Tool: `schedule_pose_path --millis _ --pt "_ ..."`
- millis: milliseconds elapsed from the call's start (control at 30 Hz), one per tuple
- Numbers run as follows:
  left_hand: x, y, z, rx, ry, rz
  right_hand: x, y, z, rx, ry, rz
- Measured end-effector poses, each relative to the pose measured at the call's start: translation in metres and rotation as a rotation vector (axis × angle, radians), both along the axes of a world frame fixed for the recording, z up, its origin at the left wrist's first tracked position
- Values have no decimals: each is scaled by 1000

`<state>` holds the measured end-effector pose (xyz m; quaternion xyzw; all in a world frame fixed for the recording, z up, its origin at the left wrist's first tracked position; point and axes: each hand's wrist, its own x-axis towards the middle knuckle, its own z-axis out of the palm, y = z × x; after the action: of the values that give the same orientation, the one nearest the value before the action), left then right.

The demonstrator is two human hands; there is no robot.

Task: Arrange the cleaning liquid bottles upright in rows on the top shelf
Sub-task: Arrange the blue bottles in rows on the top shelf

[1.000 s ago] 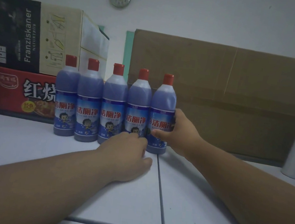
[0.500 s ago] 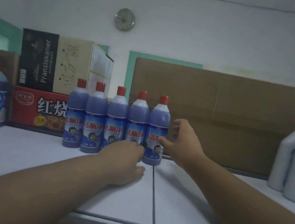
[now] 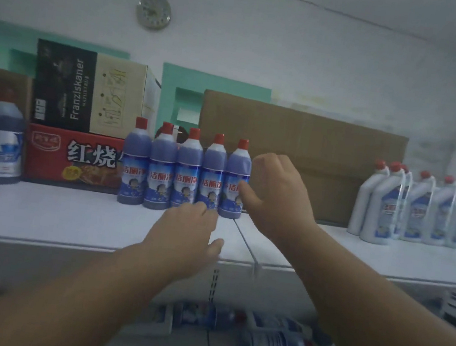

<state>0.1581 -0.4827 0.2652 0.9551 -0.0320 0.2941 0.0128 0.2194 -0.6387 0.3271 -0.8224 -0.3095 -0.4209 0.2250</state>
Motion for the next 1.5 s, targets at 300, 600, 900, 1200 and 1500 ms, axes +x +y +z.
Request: schedule_pose_path --millis 300,600,900,1200,1500 --pt "-90 -7 -58 -21 -47 20 -110 -2 -37 62 -92 141" --pt "-165 10 -176 -45 229 265 -169 9 -155 17 60 358" --pt "-177 83 -226 -114 285 369 -183 64 -200 -58 173 399" --pt "-134 251 -264 -145 328 363 -159 222 -236 -56 207 343" --pt "-84 412 -293 -87 368 309 -131 369 -259 -76 302 233"
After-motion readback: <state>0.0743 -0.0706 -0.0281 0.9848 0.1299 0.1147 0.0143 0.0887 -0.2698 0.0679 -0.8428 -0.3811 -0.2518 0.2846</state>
